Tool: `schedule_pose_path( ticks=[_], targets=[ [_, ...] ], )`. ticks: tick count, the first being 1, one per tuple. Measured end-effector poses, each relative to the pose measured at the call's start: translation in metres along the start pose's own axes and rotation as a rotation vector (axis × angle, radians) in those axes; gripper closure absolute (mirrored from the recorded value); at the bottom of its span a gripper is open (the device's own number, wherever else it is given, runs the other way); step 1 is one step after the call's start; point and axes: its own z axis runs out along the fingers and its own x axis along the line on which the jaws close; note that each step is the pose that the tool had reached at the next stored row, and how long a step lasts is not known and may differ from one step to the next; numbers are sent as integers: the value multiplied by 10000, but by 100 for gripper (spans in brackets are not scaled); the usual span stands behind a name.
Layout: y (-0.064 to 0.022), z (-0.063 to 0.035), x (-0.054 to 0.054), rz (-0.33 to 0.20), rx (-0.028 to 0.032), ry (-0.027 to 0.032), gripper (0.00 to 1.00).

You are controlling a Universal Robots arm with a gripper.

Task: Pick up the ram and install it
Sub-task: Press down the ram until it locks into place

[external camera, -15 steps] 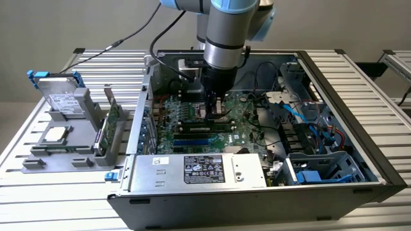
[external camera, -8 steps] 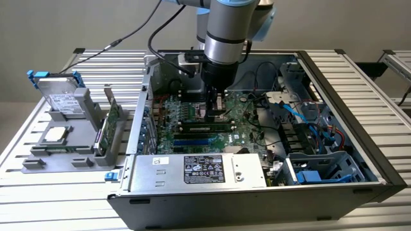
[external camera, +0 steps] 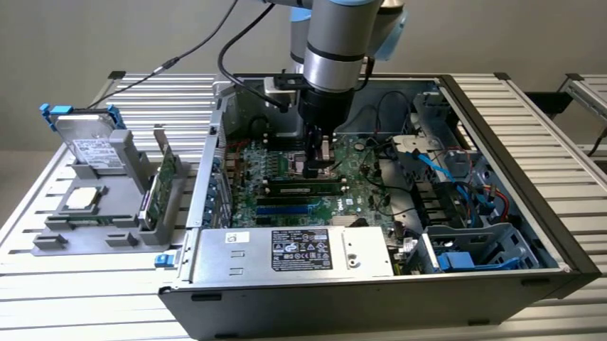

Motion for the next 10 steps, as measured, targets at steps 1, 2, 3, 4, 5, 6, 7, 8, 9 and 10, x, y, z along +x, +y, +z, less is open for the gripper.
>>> schedule_pose_path(
  ticks=[1,2,3,4,5,6,7,8,9,10],
  targets=[
    [0,0,0,0,0,0,90],
    [0,0,0,0,0,1,90],
    [0,0,0,0,0,0,90],
    [0,0,0,0,0,0,90],
    [0,0,0,0,0,1,90],
    [0,0,0,0,0,1,90],
    [0,0,0,0,0,1,90],
    [0,0,0,0,0,1,90],
    [0,0,0,0,0,0,90],
    [0,0,0,0,0,0,90]
  ],
)
